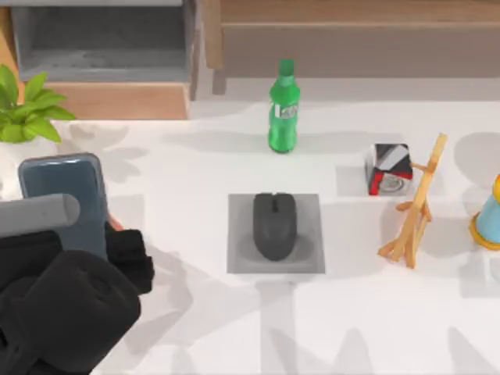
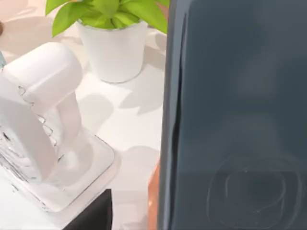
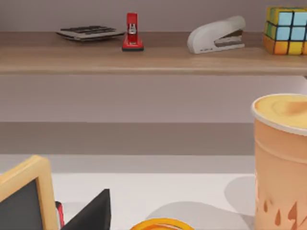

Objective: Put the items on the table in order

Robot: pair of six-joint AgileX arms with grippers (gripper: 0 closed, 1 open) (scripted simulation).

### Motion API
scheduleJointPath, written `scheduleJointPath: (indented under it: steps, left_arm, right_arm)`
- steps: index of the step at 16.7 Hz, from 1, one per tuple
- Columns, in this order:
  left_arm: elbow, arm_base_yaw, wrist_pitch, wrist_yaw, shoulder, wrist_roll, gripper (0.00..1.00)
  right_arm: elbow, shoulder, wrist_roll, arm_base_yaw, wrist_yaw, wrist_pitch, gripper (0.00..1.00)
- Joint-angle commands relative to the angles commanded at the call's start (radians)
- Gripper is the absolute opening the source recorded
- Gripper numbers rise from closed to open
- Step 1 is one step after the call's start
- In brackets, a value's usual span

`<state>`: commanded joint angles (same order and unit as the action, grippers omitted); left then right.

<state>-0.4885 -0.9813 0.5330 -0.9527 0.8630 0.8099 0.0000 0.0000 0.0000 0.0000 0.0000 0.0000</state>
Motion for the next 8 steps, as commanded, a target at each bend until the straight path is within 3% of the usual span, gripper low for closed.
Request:
scheduleJointPath:
  steps: [5,8]
  left_arm:
    - [0.000,0.000,0.003,0.000,0.001,0.003,1.00]
    - [0.017,0.035,-0.038,0.055,-0.058,-0.045,1.00]
  right_arm:
    - [0.000,0.000,0.000,0.000,0.000,0.000,1.00]
    - [0.000,0.000,0.000,0.000,0.000,0.000,1.00]
